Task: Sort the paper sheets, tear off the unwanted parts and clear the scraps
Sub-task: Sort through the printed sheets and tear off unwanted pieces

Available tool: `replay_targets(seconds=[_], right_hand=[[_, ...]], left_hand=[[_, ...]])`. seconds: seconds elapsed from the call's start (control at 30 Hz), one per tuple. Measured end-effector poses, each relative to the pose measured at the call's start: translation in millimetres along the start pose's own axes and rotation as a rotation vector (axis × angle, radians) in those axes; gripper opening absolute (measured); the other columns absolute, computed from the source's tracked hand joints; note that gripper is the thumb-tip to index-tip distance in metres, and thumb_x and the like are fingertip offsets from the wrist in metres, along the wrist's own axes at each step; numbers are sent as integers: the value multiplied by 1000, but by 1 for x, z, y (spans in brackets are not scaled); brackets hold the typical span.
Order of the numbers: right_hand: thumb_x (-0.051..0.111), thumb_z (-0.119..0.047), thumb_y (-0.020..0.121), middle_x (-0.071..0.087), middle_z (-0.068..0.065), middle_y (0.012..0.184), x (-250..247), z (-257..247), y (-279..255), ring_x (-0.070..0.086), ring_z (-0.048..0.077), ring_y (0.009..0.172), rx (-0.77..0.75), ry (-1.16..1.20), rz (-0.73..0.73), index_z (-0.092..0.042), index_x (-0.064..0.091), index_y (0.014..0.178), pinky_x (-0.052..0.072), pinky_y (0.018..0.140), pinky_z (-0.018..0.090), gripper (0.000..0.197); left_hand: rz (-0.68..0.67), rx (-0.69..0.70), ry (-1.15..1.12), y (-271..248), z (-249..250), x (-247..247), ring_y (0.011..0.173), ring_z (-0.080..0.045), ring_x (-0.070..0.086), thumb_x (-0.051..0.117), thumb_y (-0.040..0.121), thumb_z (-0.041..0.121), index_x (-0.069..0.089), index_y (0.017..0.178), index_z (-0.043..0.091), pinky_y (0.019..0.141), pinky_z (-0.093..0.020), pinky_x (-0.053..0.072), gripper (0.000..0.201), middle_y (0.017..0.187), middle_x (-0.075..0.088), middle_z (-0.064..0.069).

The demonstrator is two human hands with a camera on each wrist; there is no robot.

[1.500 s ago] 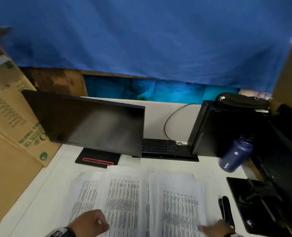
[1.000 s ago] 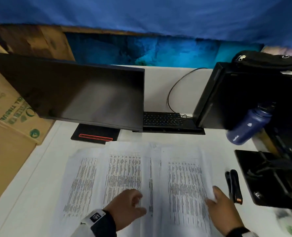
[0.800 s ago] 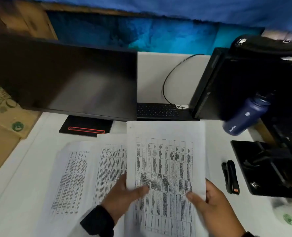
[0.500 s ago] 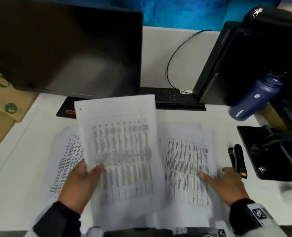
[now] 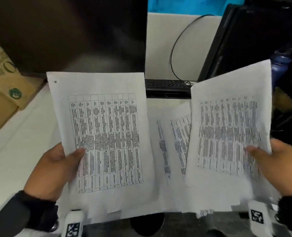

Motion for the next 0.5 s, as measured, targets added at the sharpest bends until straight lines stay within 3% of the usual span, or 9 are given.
replay_targets(seconds=[0.07, 0.13, 0.2, 0.23, 0.3, 0.43, 0.5], right_hand=[[65, -28, 92, 69, 14, 81, 0, 2, -5, 63, 31, 74, -48, 29, 28, -10, 68, 89, 49, 67, 37, 19], [65, -28, 93, 68, 13, 80, 2, 8, -9, 62, 29, 74, -57, 74, 49, -10, 68, 89, 47, 66, 35, 19], [63, -27, 94, 69, 11, 84, 2, 13, -16, 62, 27, 76, -70, 135, 70, -11, 67, 90, 45, 65, 33, 17], [62, -26, 95, 68, 11, 86, -1, 14, -20, 62, 27, 76, -84, 174, 97, -11, 67, 91, 45, 66, 33, 16], [59, -25, 97, 65, 10, 84, -21, 8, -35, 61, 33, 79, -124, 255, 177, -12, 64, 90, 45, 64, 31, 16], [61, -25, 96, 71, 0, 105, -74, -14, -76, 66, 22, 98, -238, 556, 281, -18, 68, 116, 53, 90, 42, 22], [64, -20, 96, 73, -3, 115, -82, -27, -95, 70, 14, 102, -258, 799, 151, -21, 67, 124, 54, 91, 36, 28]], left_hand=[[13, 44, -28, -7, -1, -1, 50, -7, 66, 57, 97, 8, 68, 90, 11, 47, -16, 49, 14, 62, 73, 0], [19, 75, -69, -19, -4, -4, 55, -9, 68, 57, 97, 9, 69, 96, 11, 49, -19, 52, 12, 66, 74, 1], [14, 73, -82, -36, -10, -8, 80, -19, 76, 59, 97, 12, 71, 107, 15, 73, -37, 59, 16, 90, 79, -4], [15, 66, -94, -46, -12, -11, 91, -25, 75, 59, 97, 13, 71, 110, 17, 84, -45, 57, 18, 99, 78, -5], [34, 54, -96, -66, -15, -15, 96, -29, 74, 59, 97, 13, 70, 111, 17, 92, -52, 53, 18, 103, 78, -6], [96, 37, -66, -97, -16, -26, 92, -30, 75, 60, 97, 15, 71, 105, 18, 93, -54, 53, 13, 97, 79, -4], [99, 32, -74, -107, -14, -27, 90, -31, 75, 60, 97, 15, 71, 103, 17, 93, -55, 53, 13, 95, 79, -5]])
Point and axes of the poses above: each hand's wrist, its own y-axis towards the middle knuckle, its own x-axis out of the palm, z = x × y, the point moved 8 cm from there along y, towards the middle knuckle
